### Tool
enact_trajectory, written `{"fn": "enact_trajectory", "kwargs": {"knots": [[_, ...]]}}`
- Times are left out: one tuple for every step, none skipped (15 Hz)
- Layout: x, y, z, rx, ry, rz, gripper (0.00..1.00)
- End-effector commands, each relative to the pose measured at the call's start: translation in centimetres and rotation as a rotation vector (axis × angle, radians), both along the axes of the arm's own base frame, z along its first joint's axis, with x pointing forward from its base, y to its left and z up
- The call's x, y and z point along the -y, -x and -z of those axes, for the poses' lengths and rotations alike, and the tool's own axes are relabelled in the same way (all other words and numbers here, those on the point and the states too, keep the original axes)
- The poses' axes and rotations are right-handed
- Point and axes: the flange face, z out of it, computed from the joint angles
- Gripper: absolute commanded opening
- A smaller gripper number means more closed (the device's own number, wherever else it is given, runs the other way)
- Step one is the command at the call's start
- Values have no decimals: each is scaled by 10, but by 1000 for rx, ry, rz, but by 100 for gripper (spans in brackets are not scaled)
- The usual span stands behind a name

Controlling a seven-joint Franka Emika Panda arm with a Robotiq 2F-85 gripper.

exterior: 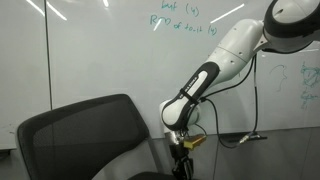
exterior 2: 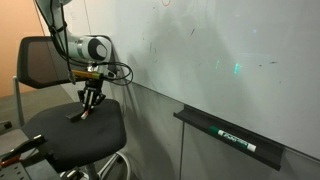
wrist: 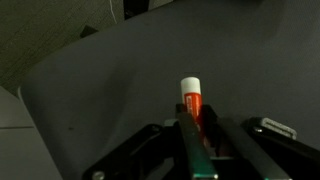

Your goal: Lift the red maker from the chair and use it to write on the white board

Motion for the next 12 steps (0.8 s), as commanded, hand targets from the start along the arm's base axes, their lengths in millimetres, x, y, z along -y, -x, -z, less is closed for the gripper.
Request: {"fn": "enact_trajectory", "kwargs": {"knots": [[19,9,-32,107,-23,67,5],[24,10,-39,141,-29,74,5],[28,11,-44,171,-35,82,5],[32,13,-50,204,-41,94,5],[36,15,-55,236,-47,104,5],[39,17,-61,266,-51,112,5],[42,19,-67,297,-54,125,5],[44,21,-72,329,-54,138,5],[47,23,-78,360,-53,156,5],[50,24,-84,398,-50,181,5],[53,26,-90,433,-46,205,5],[56,27,-96,469,-42,230,5]]}}
